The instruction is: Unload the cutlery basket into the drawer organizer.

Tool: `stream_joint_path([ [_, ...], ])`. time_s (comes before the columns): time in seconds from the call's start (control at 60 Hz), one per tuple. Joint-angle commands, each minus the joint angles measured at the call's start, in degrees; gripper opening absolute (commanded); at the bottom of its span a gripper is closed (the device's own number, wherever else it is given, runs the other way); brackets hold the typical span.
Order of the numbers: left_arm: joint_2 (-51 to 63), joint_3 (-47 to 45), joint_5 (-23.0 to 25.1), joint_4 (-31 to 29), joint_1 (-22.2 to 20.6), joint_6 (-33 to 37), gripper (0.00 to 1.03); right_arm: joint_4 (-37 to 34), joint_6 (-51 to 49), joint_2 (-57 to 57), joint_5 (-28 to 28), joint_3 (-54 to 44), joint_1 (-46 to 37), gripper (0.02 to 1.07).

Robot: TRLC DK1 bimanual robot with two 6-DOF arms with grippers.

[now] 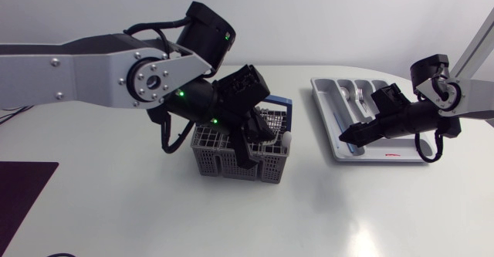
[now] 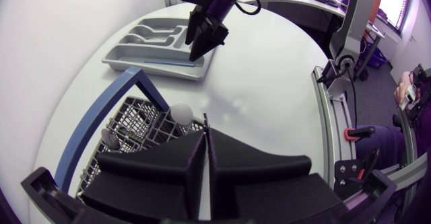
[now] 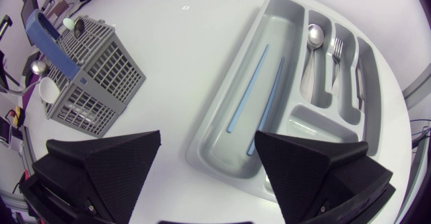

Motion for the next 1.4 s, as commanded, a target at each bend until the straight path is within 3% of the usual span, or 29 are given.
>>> stream_joint_path([
  [0.0,-3.24,-1.53,-0.22,2.74,0.85,-1.28,0.03,0.12,-1.07,-0.65,-0.40,-1.50,-0.29,1.02],
  [0.533,-7.99,0.32,1.80,4.50,2.00,-14.03,0.03,-0.41,-0.89,-3.28,-0.49,-2.64,0.23,1.02],
  [0.75,-10.45,-3.55,1.63,6.96,2.00,-19.12,0.03,-0.58,-0.89,-4.51,-0.58,-3.08,0.15,1.02],
  [0.983,-13.79,-8.65,-1.45,12.23,1.29,-25.54,0.03,-0.76,-0.80,-4.95,-0.58,-3.26,0.15,1.02],
  [1.383,-21.44,-19.19,-8.57,21.20,-2.66,-29.23,0.03,-0.93,-0.01,-5.13,-0.40,-3.35,1.20,1.02],
])
